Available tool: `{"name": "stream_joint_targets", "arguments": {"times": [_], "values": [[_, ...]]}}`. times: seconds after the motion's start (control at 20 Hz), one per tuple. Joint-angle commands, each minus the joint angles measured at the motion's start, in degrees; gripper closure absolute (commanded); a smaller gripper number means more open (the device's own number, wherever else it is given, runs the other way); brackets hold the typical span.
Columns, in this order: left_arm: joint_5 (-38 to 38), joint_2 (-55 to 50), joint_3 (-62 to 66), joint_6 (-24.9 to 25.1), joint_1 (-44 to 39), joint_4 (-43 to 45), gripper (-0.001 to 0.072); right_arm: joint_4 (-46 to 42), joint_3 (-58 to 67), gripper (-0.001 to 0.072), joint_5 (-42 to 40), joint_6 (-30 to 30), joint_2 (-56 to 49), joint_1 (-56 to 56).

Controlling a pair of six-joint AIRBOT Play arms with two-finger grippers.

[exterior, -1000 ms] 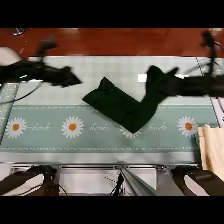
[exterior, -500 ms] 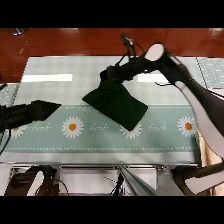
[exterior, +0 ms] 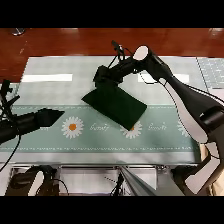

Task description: Fold the shirts.

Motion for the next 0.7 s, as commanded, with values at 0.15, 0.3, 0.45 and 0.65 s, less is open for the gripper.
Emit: {"name": "stream_joint_targets", "arguments": {"times": [0.15, 0.3, 0.45, 0.65], "values": [[4.09, 0.09, -1.86, 0.22, 0.04, -0.07, 0.0684, -20.13, 0.42, 0.0086, 22.73, -1.18, 14.64, -7.3], [3.85, 0.09, -1.88, 0.44, 0.02, -0.07, 0.0684, -33.18, -3.17, 0.0086, 21.2, 0.7, 29.53, -12.92], [3.89, 0.09, -1.97, 0.44, 0.02, -0.04, 0.0685, -39.52, -20.17, 0.0086, 6.78, 4.85, 49.31, -19.34], [3.87, 0.09, -3.19, 0.44, 0.02, -0.04, 0.0684, -46.73, -53.75, 0.0086, -8.28, 21.73, 71.63, -24.98]]}}
